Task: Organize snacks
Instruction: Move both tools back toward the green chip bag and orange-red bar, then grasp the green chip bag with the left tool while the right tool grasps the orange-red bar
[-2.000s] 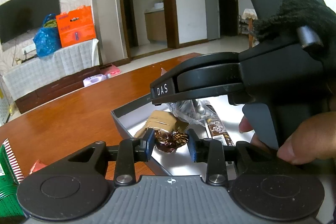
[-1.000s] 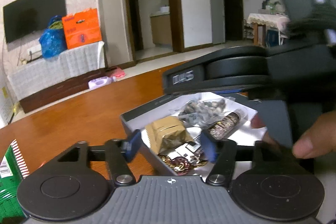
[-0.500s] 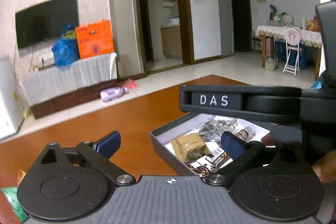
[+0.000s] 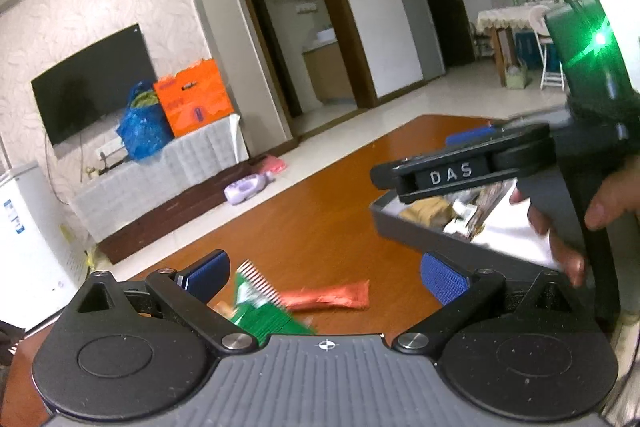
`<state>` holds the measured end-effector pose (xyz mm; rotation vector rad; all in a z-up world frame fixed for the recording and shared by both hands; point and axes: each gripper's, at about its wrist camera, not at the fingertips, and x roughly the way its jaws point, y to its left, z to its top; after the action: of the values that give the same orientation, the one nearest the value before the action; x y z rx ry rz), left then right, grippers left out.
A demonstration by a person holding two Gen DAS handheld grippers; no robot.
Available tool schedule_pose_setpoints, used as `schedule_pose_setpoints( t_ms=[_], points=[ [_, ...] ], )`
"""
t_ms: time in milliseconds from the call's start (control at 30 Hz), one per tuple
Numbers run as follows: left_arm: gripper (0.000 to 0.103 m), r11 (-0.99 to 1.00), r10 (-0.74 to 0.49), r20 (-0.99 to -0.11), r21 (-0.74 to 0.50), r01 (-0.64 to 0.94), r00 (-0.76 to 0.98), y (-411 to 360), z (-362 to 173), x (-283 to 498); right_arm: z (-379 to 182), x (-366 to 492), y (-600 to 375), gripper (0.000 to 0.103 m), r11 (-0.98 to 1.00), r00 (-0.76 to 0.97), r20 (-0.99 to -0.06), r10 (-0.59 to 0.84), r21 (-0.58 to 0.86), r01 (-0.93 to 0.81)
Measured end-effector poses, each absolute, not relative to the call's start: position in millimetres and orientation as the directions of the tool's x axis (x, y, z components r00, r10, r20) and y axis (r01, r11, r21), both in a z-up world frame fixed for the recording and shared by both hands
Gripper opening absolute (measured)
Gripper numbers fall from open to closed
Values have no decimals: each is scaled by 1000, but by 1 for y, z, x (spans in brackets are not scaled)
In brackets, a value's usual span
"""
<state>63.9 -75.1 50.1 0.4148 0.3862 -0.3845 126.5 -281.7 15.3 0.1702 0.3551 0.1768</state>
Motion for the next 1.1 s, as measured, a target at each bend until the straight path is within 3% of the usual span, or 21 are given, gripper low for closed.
schedule_pose_setpoints(
  t_ms=[167, 533, 633, 1100],
  points=[
    [103, 819, -251, -481, 357, 449, 840, -47, 36, 62, 18, 118, -250, 95, 965, 906, -333, 261, 100, -242],
    [103, 888, -197, -494, 277, 368, 847, -8, 24, 102, -7, 130, -189, 95, 956, 854, -456, 253, -18, -293],
    [103, 880, -227, -445, 288, 378, 866, -9, 23, 99, -13, 138, -182, 95, 951, 833, -487, 261, -19, -309],
    [103, 834, -221, -468, 364, 415, 855, -23, -6, 111, -30, 186, -167, 94, 940, 749, -590, 301, 53, -336]
  ],
)
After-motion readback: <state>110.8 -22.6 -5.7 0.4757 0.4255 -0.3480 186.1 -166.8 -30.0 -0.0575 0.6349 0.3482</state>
